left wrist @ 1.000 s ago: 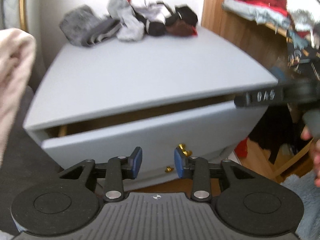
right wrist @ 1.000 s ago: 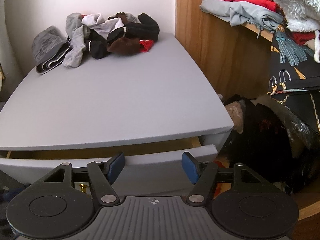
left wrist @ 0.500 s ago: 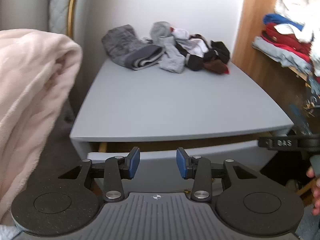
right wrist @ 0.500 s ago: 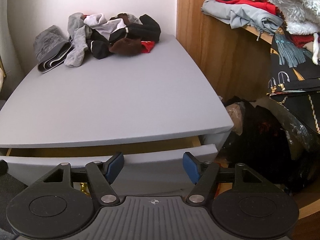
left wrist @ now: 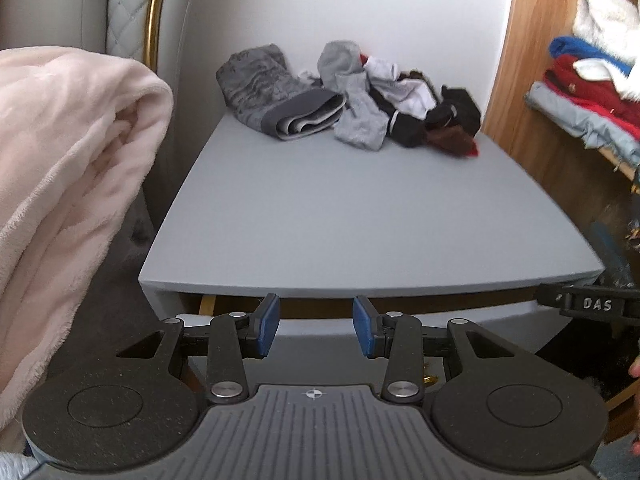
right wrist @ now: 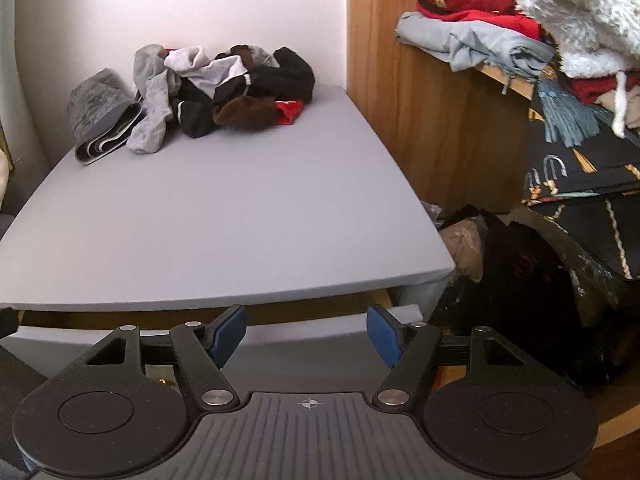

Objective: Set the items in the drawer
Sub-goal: 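Hook both tools' fingers over the front edge of the open drawer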

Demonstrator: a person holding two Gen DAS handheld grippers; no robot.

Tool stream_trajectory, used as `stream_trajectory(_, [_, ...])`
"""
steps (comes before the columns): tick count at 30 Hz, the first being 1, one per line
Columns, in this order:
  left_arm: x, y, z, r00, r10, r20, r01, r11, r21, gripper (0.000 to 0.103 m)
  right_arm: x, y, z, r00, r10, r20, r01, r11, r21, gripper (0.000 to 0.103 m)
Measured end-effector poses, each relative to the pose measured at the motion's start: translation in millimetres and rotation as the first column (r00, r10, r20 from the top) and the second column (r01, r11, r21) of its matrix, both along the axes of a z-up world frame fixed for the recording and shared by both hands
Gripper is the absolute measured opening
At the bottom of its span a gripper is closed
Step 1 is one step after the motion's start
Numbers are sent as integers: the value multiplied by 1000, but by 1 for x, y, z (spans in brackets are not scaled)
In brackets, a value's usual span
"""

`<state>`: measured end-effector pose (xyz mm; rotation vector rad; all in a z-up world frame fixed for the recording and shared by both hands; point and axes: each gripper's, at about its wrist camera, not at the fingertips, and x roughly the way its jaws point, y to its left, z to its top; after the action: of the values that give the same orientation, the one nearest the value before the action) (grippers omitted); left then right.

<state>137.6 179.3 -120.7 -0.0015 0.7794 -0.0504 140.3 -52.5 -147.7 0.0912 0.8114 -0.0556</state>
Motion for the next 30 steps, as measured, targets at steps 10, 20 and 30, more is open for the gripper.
stream_trajectory(10, [13, 6, -7, 999, 37, -12, -36, 998, 44, 53, 12, 3, -7, 999, -3, -32, 2, 1000, -5, 69])
stream_trajectory(20, [23, 10, -17, 998, 38, -59, -34, 997, 76, 65, 22, 1, -10, 996, -19, -91, 15, 999, -41, 87])
stream_trajectory(30, [35, 8, -18, 993, -16, -119, 25, 997, 74, 83, 26, 0, -8, 990, 16, -138, -24, 998, -52, 87])
